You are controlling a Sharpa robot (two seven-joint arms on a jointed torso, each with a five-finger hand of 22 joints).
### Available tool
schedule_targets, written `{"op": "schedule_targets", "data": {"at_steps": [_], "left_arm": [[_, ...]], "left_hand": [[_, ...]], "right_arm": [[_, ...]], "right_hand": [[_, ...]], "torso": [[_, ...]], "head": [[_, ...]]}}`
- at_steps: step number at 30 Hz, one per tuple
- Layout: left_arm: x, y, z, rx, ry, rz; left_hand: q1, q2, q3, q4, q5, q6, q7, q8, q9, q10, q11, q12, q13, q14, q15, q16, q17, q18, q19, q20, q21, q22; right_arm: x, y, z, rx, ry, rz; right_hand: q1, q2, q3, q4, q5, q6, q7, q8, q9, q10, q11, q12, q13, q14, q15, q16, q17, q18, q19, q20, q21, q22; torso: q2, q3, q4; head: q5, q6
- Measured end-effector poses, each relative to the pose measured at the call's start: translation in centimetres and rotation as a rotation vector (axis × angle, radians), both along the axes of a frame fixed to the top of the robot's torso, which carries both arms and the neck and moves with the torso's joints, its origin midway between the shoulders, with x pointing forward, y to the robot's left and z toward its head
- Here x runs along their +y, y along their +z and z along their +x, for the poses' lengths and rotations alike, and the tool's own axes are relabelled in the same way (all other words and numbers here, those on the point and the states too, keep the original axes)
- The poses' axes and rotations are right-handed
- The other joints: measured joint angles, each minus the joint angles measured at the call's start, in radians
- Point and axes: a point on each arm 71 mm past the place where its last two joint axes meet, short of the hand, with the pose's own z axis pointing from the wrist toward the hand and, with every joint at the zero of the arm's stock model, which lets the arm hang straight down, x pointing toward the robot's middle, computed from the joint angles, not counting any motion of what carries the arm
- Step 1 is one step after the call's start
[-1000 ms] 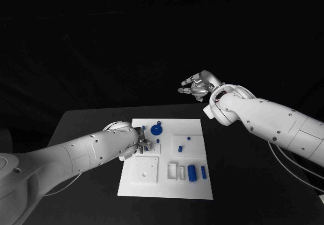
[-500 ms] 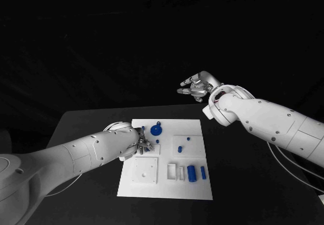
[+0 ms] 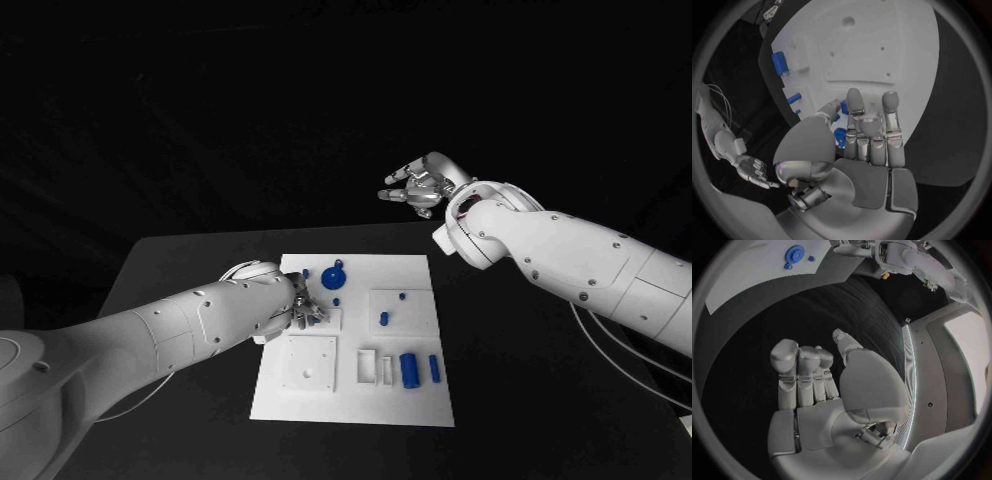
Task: Assemble the parts on the task board
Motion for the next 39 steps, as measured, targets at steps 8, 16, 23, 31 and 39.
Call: {"op": "schedule_targets", "data": {"at_steps": [8, 16, 23, 31, 39], "left_arm": [[0.5, 0.0, 0.1, -0.003, 0.008, -0.001], [1.9, -0.1, -0.3, 0.01, 0.024, -0.015], [2.1, 1.1, -0.2, 0.011, 0.04, -0.073], [2.2, 4.0, 0.8, -0.009, 0.065, -0.154], [4.7, 7.7, 3.3, -0.045, 0.125, -0.189]], "left_hand": [[0.0, -0.032, -0.122, 0.076, -0.087, 0.009, -0.001, 0.0, 0.007, 0.0, 0.0, -0.005, 0.002, -0.003, 0.003, 0.0, -0.006, 0.0, 0.001, 0.001, -0.002, 0.001], [0.031, -0.064, -0.187, 0.174, -0.146, 0.013, 0.002, 0.0, 0.011, 0.0, 0.0, -0.006, 0.005, -0.003, 0.004, -0.004, -0.009, 0.0, 0.004, 0.004, -0.006, 0.001], [0.011, -0.084, -0.269, 0.237, -0.196, 0.013, 0.002, 0.0, 0.01, 0.0, 0.0, -0.006, 0.005, -0.003, 0.004, -0.004, -0.009, 0.0, 0.004, 0.004, -0.006, 0.001], [0.008, -0.071, -0.264, 0.227, -0.193, -0.026, 0.018, 0.0, -0.061, -0.002, 0.005, -0.038, 0.003, -0.022, 0.011, -0.032, -0.047, 0.0, 0.002, 0.006, -0.016, 0.0], [0.031, 0.096, -0.341, 0.007, -0.036, -0.155, 0.061, 0.002, -0.34, -0.003, 0.027, -0.1, 0.031, -0.078, 0.039, -0.038, -0.12, 0.0, -0.022, 0.029, -0.062, 0.0]], "right_arm": [[-0.1, 0.0, 0.0, 0.0, -0.002, -0.001], [-0.3, 0.0, 0.0, 0.001, -0.006, -0.003], [-0.6, -0.1, 0.1, 0.002, -0.013, -0.005], [-0.7, -0.1, 0.2, 0.003, -0.016, -0.006], [-0.8, -0.2, 0.2, 0.005, -0.017, -0.007]], "right_hand": [[0.0, 0.0, 0.0, 0.0, 0.0, 0.0, 0.0, 0.0, 0.0, 0.0, 0.0, -0.004, -0.001, 0.0, 0.0, 0.0, 0.0, 0.0, 0.0, 0.0, 0.0, 0.0], [0.0, 0.0, 0.0, 0.0, 0.0, 0.0, 0.0, 0.0, 0.0, 0.0, 0.0, -0.004, -0.001, 0.0, 0.0, 0.0, 0.0, 0.0, 0.0, 0.0, 0.0, 0.0], [0.0, 0.0, -0.004, 0.004, 0.005, 0.0, 0.0, 0.0, 0.0, 0.0, 0.0, -0.004, -0.003, 0.0, 0.0, 0.0, 0.0, 0.0, 0.0, 0.0, -0.004, 0.0], [0.0, 0.0, -0.004, 0.004, 0.006, 0.0, 0.0, 0.0, 0.0, 0.0, 0.0, -0.004, -0.003, 0.0, 0.0, 0.0, 0.0, 0.0, 0.0, 0.0, -0.004, 0.0], [0.0, 0.0, -0.004, 0.004, 0.006, 0.0, 0.0, 0.0, 0.0, -0.002, -0.002, -0.004, -0.003, 0.0, 0.0, 0.0, 0.0, 0.0, 0.0, 0.0, -0.004, 0.0]], "torso": [[0.0, -0.0003, -0.0001], [0.0, -0.0004, -0.0001], [-0.001, -0.0012, 0.001], [-0.001, -0.0012, 0.0008], [0.001, 0.0009, -0.0016]], "head": [[0.0, 0.0], [-0.005, 0.004], [-0.002, 0.011], [0.004, 0.02], [0.008, 0.034]]}}
